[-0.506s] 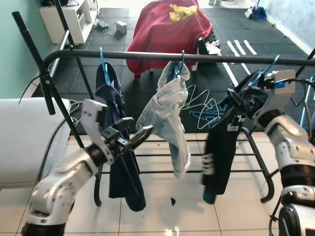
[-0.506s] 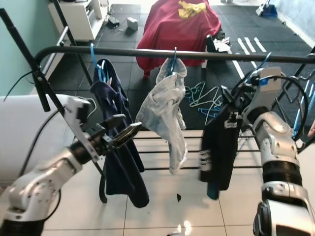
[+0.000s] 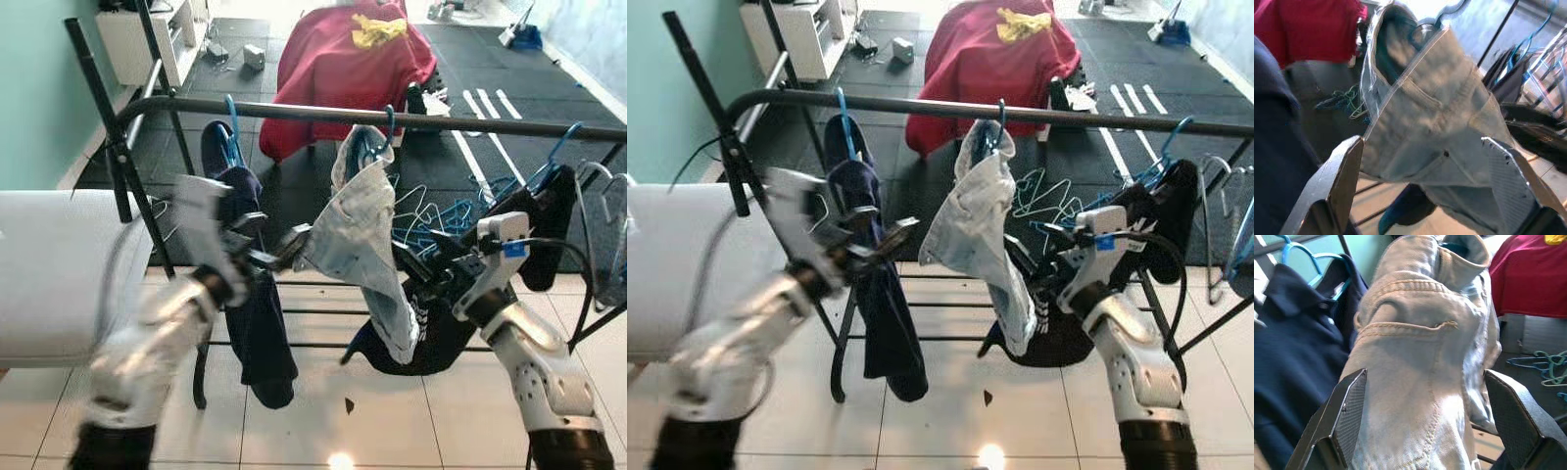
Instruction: Hang hanger
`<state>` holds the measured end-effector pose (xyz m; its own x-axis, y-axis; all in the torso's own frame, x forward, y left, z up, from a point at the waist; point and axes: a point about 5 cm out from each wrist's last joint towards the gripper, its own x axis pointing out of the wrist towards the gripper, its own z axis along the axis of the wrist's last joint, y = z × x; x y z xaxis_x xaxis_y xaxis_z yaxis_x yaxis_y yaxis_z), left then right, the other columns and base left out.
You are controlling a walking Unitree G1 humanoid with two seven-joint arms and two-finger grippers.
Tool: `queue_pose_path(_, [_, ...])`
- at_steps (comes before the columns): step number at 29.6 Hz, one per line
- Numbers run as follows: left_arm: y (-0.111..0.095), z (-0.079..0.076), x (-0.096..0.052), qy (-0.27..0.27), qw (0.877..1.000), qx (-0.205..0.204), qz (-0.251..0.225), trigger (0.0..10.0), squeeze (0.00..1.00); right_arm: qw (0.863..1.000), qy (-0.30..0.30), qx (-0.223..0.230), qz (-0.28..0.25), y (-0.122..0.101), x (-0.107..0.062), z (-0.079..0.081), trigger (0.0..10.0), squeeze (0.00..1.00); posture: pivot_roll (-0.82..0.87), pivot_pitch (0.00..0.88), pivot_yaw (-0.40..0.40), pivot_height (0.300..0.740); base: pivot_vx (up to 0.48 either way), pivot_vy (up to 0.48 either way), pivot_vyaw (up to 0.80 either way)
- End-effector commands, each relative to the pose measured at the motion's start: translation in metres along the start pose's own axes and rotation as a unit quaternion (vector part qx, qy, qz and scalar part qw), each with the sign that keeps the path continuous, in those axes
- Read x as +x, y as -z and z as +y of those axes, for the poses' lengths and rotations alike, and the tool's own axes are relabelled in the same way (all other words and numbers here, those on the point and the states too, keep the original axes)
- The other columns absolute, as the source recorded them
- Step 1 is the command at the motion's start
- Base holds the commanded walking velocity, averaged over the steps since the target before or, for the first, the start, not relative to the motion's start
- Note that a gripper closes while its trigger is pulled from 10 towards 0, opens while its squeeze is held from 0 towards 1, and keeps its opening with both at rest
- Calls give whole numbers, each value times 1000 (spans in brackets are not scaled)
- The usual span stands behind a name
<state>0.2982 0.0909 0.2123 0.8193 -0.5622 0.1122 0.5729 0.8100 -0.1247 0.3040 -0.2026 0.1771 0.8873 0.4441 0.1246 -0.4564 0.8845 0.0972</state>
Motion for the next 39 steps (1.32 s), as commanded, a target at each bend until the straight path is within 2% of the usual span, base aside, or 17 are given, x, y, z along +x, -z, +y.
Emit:
queue_pose_path(1, [6, 4, 11, -58, 997, 39, 20, 10000, 0, 1000, -2, 9, 7, 1, -3, 4, 10000, 0, -69, 186, -13, 740, 0, 0, 0])
queue_pose_path(4, [8, 6, 16, -86, 995, 53, 27, 10000, 0, 1000, -2, 10, 6, 1, -3, 6, 10000, 0, -69, 186, -13, 740, 0, 0, 0])
queue_pose_path(6, [10, 10, 23, -134, 980, 138, 41, 10000, 0, 1000, -1, 9, 2, -2, -3, 7, 10000, 0, -83, 183, -4, 740, 0, 0, 0])
queue_pose_path(8, [8, 16, 25, -161, 960, 226, 47, 10000, 0, 1000, -1, 9, 0, -4, -4, 9, 10000, 0, -88, 183, -1, 740, 0, 0, 0])
queue_pose_path(9, [8, 16, 25, -161, 960, 226, 47, 10000, 0, 1000, -1, 9, 0, -4, -4, 9, 10000, 0, -88, 183, -1, 740, 0, 0, 0])
queue_pose_path(12, [-2, 28, 23, -200, 940, 275, 29, 10000, 0, 1000, 0, 8, 0, -5, -7, 8, 10000, 0, -91, 186, -2, 740, 0, 0, 0])
queue_pose_path(13, [-2, 28, 23, -200, 940, 275, 29, 10000, 0, 1000, 0, 8, 0, -5, -7, 8, 10000, 0, -91, 186, -2, 740, 0, 0, 0])
queue_pose_path(15, [-14, 34, 22, -225, 928, 296, 6, 10000, 0, 1000, 2, 9, 1, -6, -9, 8, 10000, 0, -87, 187, -4, 740, 0, 0, 0])
queue_pose_path(19, [-33, 38, 17, -252, 918, 303, -37, 10000, 0, 1000, 1, 10, 3, -6, -9, 9, 10000, 0, -86, 189, -6, 740, 0, 0, 0])
queue_pose_path(23, [-32, 40, 15, -263, 915, 304, -37, 10000, 0, 1000, -1, 11, 4, -7, -8, 11, 10000, 0, -84, 192, -9, 740, 0, 0, 0])
queue_pose_path(28, [-14, 47, 15, -265, 920, 289, -2, 10000, 0, 1000, 1, 9, 4, -8, -9, 11, 10000, 0, -90, 195, -7, 740, 0, 0, 0])
queue_pose_path(30, [12, 50, 16, -241, 932, 264, 58, 10000, 0, 1000, 6, 7, 2, -12, -11, 9, 10000, 0, -99, 195, -5, 740, 0, 0, 0])
queue_pose_path(34, [23, 51, 16, -236, 935, 253, 81, 10000, 0, 1000, 9, 6, 0, -14, -12, 7, 10000, 0, -105, 196, -2, 740, 0, 0, 0])
queue_pose_path(35, [26, 54, 15, -240, 934, 250, 90, 8745, 0, 1000, 11, 6, -3, -16, -13, 6, 10000, 0, -105, 195, -3, 740, 0, 0, 0])
queue_pose_path(36, [26, 56, 15, -242, 933, 251, 91, 863, 0, 1000, 12, 6, -3, -17, -13, 6, 10000, 0, -109, 194, -2, 740, 0, 0, 0])
queue_pose_path(38, [25, 57, 15, -243, 932, 254, 90, 863, 0, 1000, 13, 5, -3, -17, -13, 6, 10000, 0, -109, 194, -2, 740, 0, 0, 0])
queue_pose_path(39, [20, 60, 15, -249, 930, 257, 83, 0, 0, 1000, 13, 5, -4, -17, -13, 6, 10000, 0, -108, 192, -4, 740, 0, 0, 0])
